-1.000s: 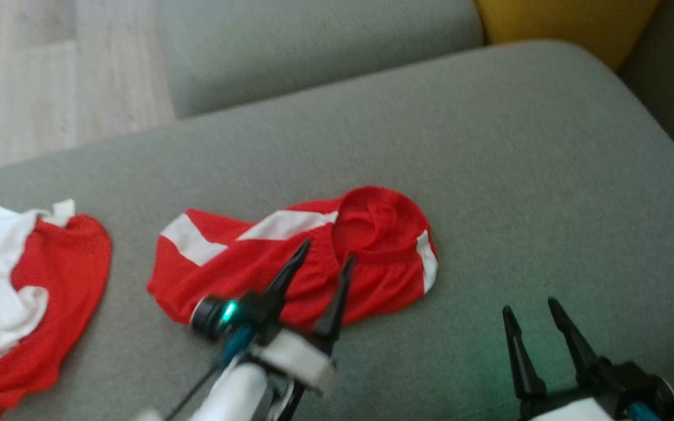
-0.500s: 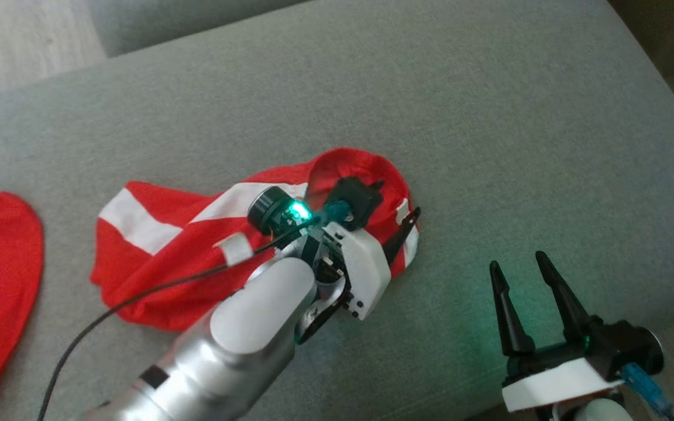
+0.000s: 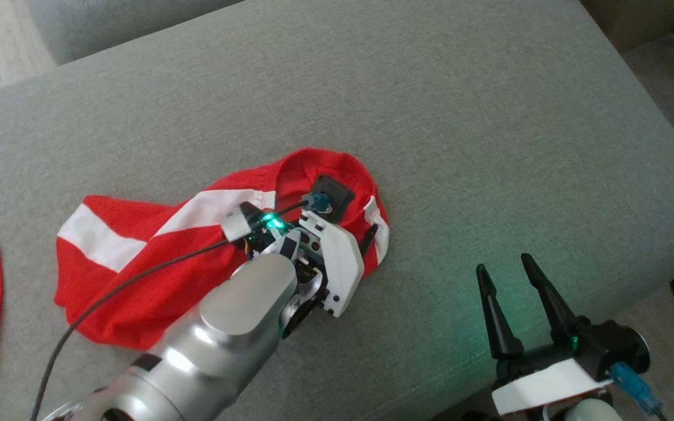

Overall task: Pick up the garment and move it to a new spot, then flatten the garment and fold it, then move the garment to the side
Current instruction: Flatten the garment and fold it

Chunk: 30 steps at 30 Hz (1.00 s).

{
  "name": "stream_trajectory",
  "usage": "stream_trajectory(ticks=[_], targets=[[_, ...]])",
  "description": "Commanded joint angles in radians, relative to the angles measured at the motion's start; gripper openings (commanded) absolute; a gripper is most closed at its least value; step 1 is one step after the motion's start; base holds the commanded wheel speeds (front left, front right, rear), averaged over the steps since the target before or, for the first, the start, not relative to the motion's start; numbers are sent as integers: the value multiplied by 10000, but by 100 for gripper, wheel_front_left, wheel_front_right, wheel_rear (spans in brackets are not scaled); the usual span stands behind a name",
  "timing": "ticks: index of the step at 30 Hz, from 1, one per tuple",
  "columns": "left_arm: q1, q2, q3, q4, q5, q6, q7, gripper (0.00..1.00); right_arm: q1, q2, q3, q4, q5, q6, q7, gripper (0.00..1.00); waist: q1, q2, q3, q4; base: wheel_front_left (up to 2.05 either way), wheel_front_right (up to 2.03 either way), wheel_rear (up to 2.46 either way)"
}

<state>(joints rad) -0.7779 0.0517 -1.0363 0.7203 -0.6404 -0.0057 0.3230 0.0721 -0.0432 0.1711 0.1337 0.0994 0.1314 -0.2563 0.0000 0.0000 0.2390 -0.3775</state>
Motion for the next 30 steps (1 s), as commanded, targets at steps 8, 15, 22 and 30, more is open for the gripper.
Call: stream_trajectory(ticks=[8, 15, 22, 30], targets=[[-580, -14, -20, 9, -830, -7, -636, 100, -236, -70, 287, -233, 174, -7, -55, 100, 0, 0, -91, -298, 0, 0, 0], [-887, -14, -499, 342, -1105, 59, -919, 0, -239, -70, 336, -195, 278, -7, -55, 100, 0, 0, -101, -483, 0, 0, 0], [-1419, -14, -527, 13, -1657, -115, -2245, 0, -190, -70, 366, -100, 232, -7, -55, 100, 0, 0, -526, -327, 0, 0, 0], [-2662, -15, -316, -705, -2361, -507, -2867, 0, 81, -70, 372, -25, 100, -7, -55, 100, 0, 0, -1482, 79, 0, 0, 0]])
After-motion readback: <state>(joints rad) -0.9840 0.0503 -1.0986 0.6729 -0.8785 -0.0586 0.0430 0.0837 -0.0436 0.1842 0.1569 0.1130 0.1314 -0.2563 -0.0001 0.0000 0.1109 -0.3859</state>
